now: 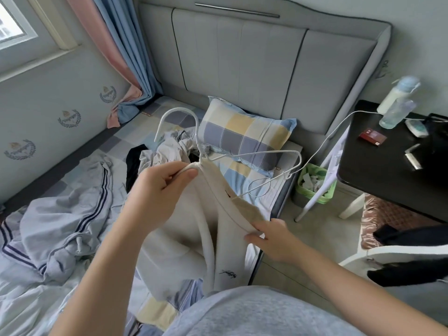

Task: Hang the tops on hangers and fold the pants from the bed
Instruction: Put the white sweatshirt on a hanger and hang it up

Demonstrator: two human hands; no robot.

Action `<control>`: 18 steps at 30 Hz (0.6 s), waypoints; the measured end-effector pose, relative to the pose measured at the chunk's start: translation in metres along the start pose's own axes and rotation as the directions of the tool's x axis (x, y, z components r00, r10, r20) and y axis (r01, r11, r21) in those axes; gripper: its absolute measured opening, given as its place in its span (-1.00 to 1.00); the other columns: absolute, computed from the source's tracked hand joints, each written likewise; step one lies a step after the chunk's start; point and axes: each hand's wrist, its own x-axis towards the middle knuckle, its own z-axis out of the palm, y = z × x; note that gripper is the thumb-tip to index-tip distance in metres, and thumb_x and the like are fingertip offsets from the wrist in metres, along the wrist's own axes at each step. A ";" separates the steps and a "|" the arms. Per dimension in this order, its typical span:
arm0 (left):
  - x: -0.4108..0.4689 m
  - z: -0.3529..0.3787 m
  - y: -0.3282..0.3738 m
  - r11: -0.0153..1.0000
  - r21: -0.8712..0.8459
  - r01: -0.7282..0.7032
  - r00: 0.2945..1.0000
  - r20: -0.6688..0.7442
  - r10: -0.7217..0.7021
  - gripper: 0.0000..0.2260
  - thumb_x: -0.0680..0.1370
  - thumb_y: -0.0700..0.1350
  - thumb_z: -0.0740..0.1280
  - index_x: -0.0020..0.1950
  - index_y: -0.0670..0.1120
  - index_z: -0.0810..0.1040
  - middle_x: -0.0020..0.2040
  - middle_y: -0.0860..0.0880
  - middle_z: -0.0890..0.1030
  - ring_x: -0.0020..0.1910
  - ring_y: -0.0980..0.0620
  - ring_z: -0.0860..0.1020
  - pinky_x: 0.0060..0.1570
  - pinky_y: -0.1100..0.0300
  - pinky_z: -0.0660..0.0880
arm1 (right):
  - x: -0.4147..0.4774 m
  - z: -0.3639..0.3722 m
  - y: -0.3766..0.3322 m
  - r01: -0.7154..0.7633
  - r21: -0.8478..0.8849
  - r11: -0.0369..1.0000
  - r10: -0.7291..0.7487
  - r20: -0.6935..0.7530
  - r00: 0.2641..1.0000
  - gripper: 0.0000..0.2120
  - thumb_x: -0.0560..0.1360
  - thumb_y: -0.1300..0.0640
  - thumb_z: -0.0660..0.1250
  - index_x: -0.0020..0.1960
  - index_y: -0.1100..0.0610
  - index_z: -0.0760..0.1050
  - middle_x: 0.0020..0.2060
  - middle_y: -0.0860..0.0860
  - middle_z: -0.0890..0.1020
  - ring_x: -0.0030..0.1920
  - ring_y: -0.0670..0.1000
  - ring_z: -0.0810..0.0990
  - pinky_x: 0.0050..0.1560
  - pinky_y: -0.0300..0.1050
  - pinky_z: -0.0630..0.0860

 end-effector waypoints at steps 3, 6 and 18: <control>-0.001 -0.015 -0.007 1.000 -0.010 -0.006 0.999 0.046 0.006 -0.73 0.60 0.03 0.35 -0.24 -0.09 0.54 -0.45 0.13 0.27 -0.47 0.16 0.21 -0.48 0.36 0.15 | 0.003 -0.005 0.022 -0.015 -0.242 0.970 0.006 -0.040 0.999 -0.82 0.63 -0.10 0.18 0.13 -0.15 0.52 -0.02 -0.22 0.59 0.15 -0.20 0.43 0.50 0.17 -0.25; -0.005 -0.025 -0.010 1.000 -0.010 0.004 0.993 0.122 -0.002 -0.69 0.53 0.11 0.34 -0.18 -0.12 0.61 -0.43 0.12 0.30 -0.46 0.17 0.22 -0.48 0.34 0.16 | 0.004 -0.022 0.033 -0.004 -0.309 0.951 -0.007 -0.034 0.999 -0.84 0.63 -0.06 0.20 0.14 -0.15 0.52 0.02 -0.26 0.56 0.29 -0.22 0.38 0.51 0.23 -0.31; -0.013 -0.013 -0.012 0.979 0.142 0.149 0.905 0.379 -0.193 -0.59 0.61 0.11 0.31 -0.32 -0.10 0.35 -0.46 0.08 0.21 -0.48 0.09 0.18 -0.47 0.22 0.12 | -0.016 -0.099 -0.026 0.221 -0.132 0.966 -0.254 -0.342 0.905 -0.86 0.61 0.22 0.28 -0.06 0.14 0.60 -0.07 -0.08 0.58 0.03 0.01 0.51 0.24 0.11 0.38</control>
